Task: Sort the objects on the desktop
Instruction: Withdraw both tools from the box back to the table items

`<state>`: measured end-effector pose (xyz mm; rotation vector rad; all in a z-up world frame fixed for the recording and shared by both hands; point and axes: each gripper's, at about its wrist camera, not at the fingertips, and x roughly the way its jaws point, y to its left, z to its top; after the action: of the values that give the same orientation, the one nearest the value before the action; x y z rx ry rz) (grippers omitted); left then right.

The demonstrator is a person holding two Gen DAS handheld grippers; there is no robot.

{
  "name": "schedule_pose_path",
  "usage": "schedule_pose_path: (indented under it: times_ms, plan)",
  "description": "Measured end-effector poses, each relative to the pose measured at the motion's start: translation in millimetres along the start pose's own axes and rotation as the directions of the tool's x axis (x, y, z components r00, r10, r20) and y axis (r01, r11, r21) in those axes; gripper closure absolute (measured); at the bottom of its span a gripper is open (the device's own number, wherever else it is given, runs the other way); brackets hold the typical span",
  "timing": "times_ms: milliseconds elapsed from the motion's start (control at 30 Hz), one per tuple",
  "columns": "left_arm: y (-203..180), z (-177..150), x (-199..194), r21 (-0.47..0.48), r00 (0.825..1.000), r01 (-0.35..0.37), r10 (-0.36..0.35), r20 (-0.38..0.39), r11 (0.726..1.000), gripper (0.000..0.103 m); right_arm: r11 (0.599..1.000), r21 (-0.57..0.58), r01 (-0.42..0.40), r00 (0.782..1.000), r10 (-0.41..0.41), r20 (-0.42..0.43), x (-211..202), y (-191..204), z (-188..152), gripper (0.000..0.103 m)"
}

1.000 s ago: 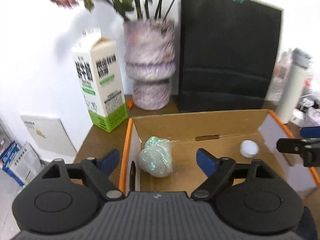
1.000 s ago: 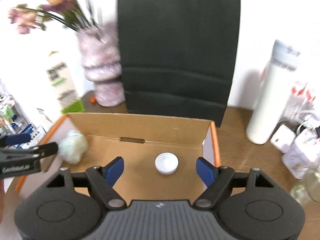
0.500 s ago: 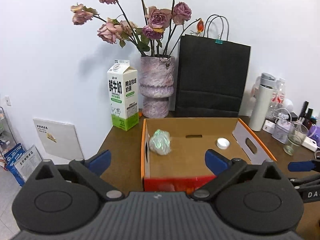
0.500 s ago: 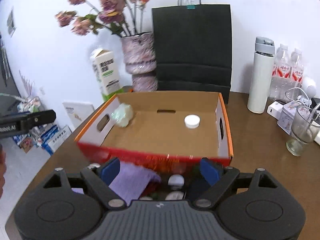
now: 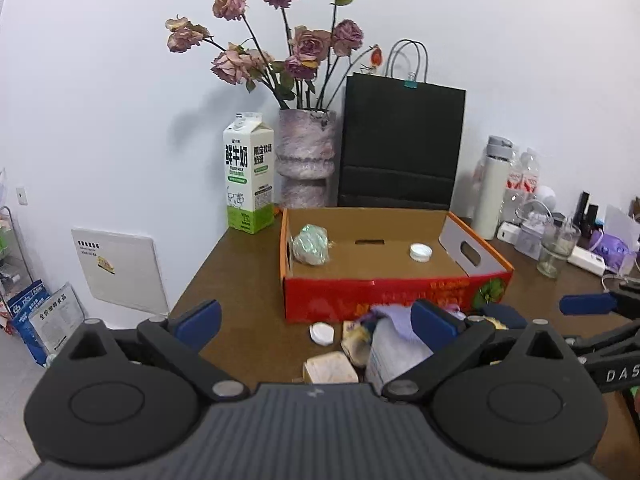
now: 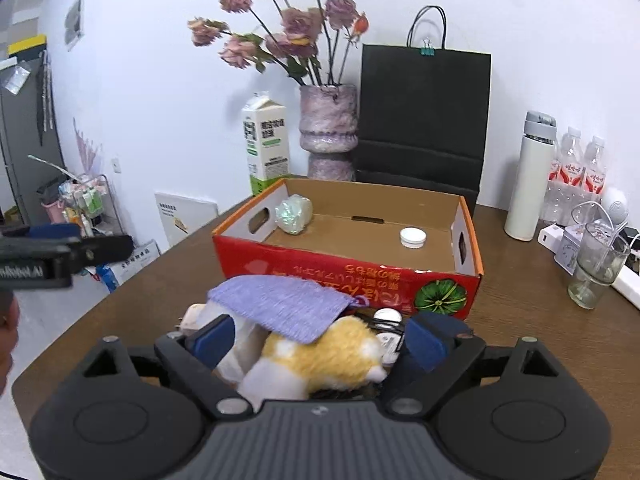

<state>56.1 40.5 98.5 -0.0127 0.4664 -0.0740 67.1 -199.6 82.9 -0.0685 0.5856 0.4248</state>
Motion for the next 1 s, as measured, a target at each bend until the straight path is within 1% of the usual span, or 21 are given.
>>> schedule_pose_path:
  times_ms: [100,300,367,433,1000]
  plan:
    - [-4.6,-13.8,-2.0,0.007,1.0,-0.003,0.003,0.004,1.0,0.0,1.0,0.002,0.003,1.0,-0.003,0.025,-6.1,2.2,-9.1,0.011]
    - [-9.8,-33.6,-0.9,0.003,1.0,0.024,-0.024,-0.008,1.0,0.0,0.999,0.048,0.003,0.999,-0.005,0.041,-7.3,-6.3,-18.3,0.011]
    - [-11.7,-35.7,2.6,0.0,0.999,0.035,-0.035,-0.019,0.999,0.0,0.998,0.062,-0.002,0.999,-0.001,0.047,-7.9,-9.2,-21.0,0.011]
    - [-14.9,-35.9,6.8,0.012,0.999,0.025,-0.025,-0.027,1.0,0.0,0.998,0.066,-0.004,0.999,0.001,0.047,-6.8,-10.0,-23.4,0.011]
    - [-23.5,-37.9,11.3,0.017,0.999,0.036,-0.035,-0.033,0.999,0.0,0.997,0.074,0.007,0.999,-0.01,0.034,-3.8,-15.4,-28.3,0.011]
